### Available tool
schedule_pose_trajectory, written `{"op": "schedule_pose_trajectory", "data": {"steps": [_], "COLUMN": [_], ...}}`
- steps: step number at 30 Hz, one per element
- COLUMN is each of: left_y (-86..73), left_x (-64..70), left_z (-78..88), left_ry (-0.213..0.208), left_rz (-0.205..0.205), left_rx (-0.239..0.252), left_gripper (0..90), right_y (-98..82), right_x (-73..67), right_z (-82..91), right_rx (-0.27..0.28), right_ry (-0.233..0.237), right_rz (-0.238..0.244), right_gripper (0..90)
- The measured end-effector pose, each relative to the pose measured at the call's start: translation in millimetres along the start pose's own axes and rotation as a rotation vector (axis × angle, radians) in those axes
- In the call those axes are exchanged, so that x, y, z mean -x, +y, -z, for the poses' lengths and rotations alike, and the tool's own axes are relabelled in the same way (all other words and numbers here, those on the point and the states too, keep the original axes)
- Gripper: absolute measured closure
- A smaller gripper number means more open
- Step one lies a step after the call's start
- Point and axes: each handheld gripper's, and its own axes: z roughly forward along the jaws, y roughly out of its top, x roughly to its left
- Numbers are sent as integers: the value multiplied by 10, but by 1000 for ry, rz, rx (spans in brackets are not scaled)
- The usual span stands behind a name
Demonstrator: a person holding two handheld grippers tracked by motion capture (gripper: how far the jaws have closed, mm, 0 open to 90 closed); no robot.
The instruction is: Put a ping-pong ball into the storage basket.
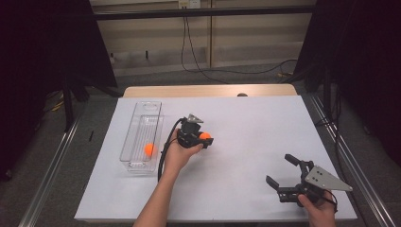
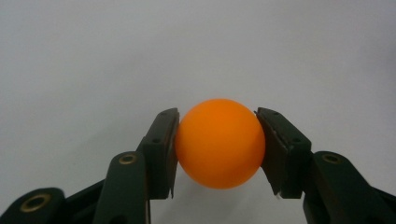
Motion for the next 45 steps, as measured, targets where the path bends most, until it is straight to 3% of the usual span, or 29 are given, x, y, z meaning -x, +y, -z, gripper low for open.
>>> {"op": "schedule_pose_trajectory", "data": {"steps": [20, 26, 45], "left_y": [-11, -3, 2], "left_x": [-86, -94, -157], "left_z": [133, 170, 312], "left_ry": [6, 12, 24], "left_rz": [23, 9, 22], "left_rx": [27, 23, 41], "left_gripper": [508, 508, 508], "right_y": [2, 4, 5], "right_x": [0, -4, -4], "right_z": [1, 0, 3], "right_rx": [0, 0, 0], "right_ry": [2, 3, 3], "right_rz": [2, 2, 1], "right_gripper": [12, 12, 12]}}
